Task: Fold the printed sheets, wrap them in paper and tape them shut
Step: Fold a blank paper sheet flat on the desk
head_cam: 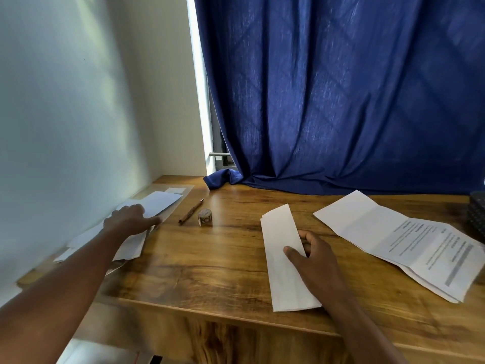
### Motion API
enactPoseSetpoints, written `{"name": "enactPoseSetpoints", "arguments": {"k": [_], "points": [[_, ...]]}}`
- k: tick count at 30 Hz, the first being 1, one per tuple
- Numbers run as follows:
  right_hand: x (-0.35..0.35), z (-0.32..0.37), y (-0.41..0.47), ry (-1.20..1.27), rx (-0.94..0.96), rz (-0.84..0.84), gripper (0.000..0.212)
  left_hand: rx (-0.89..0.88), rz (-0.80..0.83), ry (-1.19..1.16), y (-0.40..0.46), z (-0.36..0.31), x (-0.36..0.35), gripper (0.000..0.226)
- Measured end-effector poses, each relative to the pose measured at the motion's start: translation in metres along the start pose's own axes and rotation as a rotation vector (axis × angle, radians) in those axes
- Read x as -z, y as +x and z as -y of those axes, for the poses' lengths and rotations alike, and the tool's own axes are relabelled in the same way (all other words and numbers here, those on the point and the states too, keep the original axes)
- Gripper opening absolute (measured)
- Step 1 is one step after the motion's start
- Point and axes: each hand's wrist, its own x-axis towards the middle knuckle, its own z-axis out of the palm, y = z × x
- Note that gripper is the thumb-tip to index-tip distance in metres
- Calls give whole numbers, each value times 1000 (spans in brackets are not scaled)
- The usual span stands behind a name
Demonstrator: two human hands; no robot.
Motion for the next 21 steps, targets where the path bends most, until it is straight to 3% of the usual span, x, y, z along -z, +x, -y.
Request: {"name": "enactPoseSetpoints", "arguments": {"k": [7,13,16,19,21], "points": [[1,0,-1,16,-18,10,54,-54,-127,-3,-6,-6,8,35],[3,1,-3,83,-6,16,65,-62,-429,11,-17,0,43,28],[5,0,-3,87,50,15,77,-150,-626,-126,-34,0,86,29],[3,-2,-3,62,105,41,46,-356,-737,-415,-56,-7,131,33],[2,-3,-6,72,112,80,25,-386,-673,-762,-73,-17,153,16]]}}
